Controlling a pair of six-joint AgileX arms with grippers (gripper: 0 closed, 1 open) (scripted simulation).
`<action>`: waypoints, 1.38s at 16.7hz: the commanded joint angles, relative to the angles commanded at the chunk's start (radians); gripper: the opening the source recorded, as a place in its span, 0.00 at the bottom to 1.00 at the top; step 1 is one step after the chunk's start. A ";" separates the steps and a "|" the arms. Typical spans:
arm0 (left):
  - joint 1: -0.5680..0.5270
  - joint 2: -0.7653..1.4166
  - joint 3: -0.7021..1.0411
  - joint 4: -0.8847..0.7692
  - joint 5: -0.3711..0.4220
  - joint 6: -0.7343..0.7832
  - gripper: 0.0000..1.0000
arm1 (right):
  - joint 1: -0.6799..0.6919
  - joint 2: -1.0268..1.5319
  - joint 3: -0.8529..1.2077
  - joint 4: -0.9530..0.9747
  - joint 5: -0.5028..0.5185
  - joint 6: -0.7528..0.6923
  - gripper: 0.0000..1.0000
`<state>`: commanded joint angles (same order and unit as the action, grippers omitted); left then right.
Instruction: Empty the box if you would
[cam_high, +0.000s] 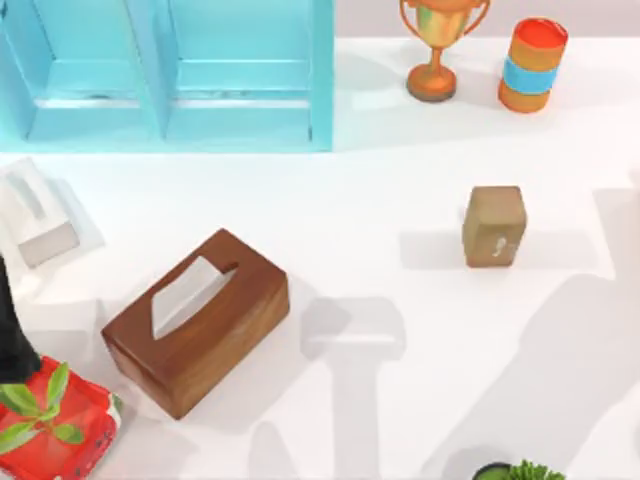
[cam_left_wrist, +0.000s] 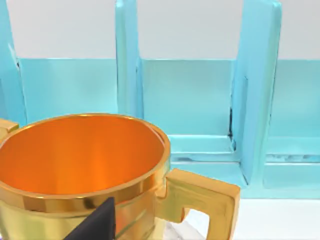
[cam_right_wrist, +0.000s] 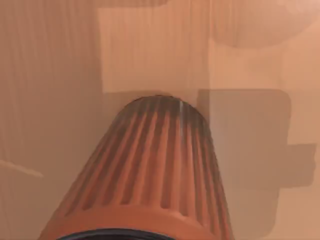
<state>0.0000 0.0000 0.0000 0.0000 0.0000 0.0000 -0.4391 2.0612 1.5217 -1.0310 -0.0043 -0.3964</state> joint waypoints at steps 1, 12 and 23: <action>0.000 0.000 0.000 0.000 0.000 0.000 1.00 | 0.000 0.000 0.000 0.000 0.000 0.000 0.47; 0.000 0.000 0.000 0.000 0.000 0.000 1.00 | 0.000 0.000 0.000 0.000 0.000 0.000 0.00; 0.000 0.000 0.000 0.000 0.000 0.000 1.00 | -0.049 -0.008 0.212 -0.211 -0.011 0.098 0.00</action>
<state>0.0000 0.0000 0.0000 0.0000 0.0000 0.0000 -0.4879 2.0529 1.7334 -1.2421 -0.0156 -0.2981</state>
